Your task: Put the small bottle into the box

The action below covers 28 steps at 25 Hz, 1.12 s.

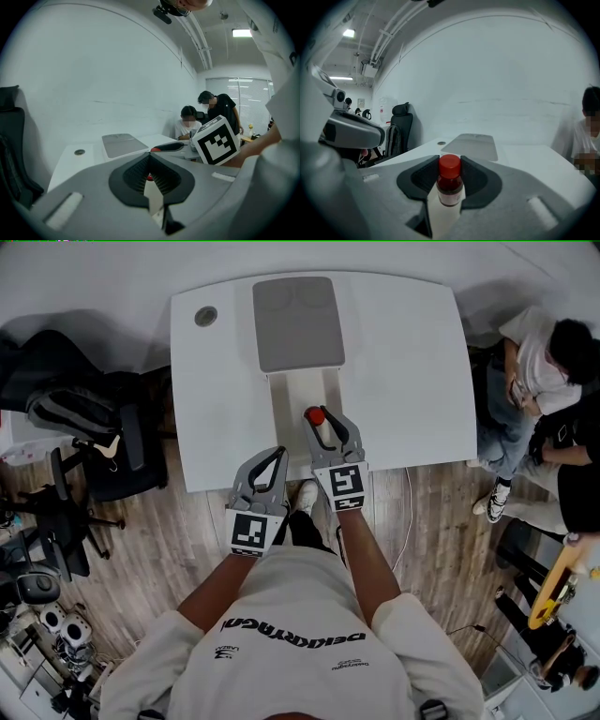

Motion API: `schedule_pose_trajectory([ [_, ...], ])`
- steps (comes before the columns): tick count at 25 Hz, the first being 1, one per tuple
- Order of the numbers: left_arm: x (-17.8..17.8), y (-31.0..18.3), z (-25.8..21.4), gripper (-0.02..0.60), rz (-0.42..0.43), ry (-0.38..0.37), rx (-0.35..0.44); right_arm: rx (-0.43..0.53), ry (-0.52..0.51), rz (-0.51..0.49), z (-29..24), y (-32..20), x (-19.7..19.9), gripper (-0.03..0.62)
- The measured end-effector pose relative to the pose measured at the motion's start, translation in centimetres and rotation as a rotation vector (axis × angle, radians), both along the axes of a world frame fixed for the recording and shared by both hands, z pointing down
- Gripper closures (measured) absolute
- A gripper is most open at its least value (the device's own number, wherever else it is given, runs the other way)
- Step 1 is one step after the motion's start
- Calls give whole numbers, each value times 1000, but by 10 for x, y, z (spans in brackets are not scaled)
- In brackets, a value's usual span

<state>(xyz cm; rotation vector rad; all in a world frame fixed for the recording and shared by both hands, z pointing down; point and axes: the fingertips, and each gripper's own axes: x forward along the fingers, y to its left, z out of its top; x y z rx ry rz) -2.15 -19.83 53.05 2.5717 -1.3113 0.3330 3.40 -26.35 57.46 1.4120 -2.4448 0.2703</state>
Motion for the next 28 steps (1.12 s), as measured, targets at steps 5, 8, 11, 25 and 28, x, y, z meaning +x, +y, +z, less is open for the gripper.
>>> schedule_pose_trajectory([
  [5,-1,-2,1,580,0,-2,-3,-9,10,1,6,-8,0,456],
  [8,0,-4,1,580,0,-2,-3,-16,12,-2,9,-11,2,456],
  [11,3,-5,2,580,5,1,-2,-26,13,-3,15,-13,4,456],
  [25,-2,-14,5,580,2,-9,-6,-52,27,2,31,-27,0,456],
  [28,-1,-14,5,580,5,-11,-5,-51,29,-1,32,-28,0,456],
])
